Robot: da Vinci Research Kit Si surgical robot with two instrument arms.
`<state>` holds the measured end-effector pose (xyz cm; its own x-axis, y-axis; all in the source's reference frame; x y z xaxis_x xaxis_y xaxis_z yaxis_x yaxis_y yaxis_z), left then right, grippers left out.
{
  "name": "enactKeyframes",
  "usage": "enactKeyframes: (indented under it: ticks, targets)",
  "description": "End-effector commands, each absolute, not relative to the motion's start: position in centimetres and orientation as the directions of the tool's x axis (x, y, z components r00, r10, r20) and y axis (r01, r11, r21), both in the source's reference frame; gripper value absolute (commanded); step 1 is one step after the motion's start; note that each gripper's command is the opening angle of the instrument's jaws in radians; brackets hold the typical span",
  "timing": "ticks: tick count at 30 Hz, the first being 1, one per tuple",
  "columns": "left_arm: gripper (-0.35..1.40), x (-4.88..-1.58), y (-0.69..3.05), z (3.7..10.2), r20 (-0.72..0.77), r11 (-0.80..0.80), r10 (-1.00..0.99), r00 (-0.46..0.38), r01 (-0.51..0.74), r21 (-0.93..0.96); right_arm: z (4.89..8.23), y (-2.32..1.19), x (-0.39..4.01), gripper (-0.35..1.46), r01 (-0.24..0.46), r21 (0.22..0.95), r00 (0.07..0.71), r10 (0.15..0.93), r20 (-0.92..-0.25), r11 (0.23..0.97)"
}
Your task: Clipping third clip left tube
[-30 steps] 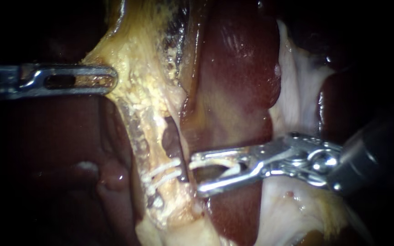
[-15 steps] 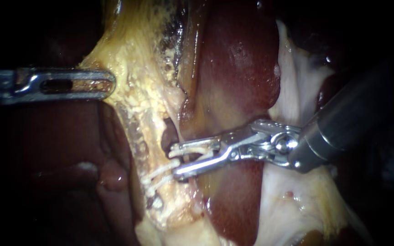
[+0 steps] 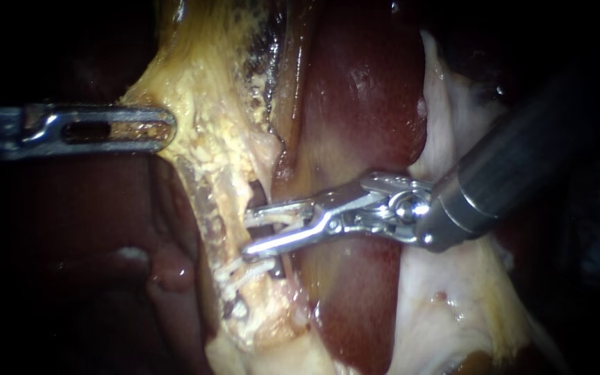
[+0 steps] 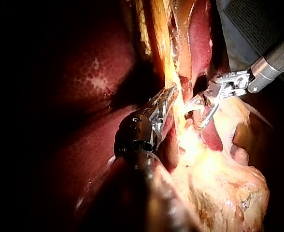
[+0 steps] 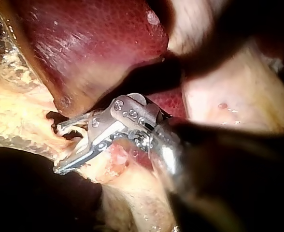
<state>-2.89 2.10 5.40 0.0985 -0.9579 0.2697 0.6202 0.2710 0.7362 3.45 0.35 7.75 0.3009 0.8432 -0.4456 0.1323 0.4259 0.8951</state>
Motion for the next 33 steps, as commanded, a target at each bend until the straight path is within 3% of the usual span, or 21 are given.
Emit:
enactKeyframes:
  ticks: [1, 5, 8, 28, 33]
  targets:
    - [-0.35, -2.89, 2.1, 5.4, 0.27, 0.271, -0.958, 0.099, 0.62, 0.736, 7.75, 0.37, 3.48, 0.53, 0.14, 0.883, 0.309, 0.828, -0.468, 0.447]
    - [-0.35, -2.9, 2.1, 5.4, 0.27, 0.271, -0.958, 0.098, 0.62, 0.736, 7.78, 0.39, 3.63, 0.53, 0.174, 0.831, 0.362, 0.751, -0.552, 0.528]
    - [-0.35, -2.89, 2.1, 5.4, 0.27, 0.271, -0.958, 0.098, 0.62, 0.736, 7.79, 0.4, 3.71, 0.53, 0.205, 0.815, 0.364, 0.731, -0.578, 0.543]
    - [-0.35, -2.83, 2.16, 5.5, 0.27, 0.274, -0.957, 0.102, 0.617, 0.738, 7.67, 0.35, 3.68, 0.49, 0.338, 0.784, 0.342, 0.708, -0.618, 0.52]
    - [-0.35, -2.81, 2.18, 5.53, 0.27, 0.274, -0.957, 0.102, 0.617, 0.738, 7.66, 0.37, 3.69, 0.47, 0.365, 0.776, 0.308, 0.719, -0.623, 0.515]
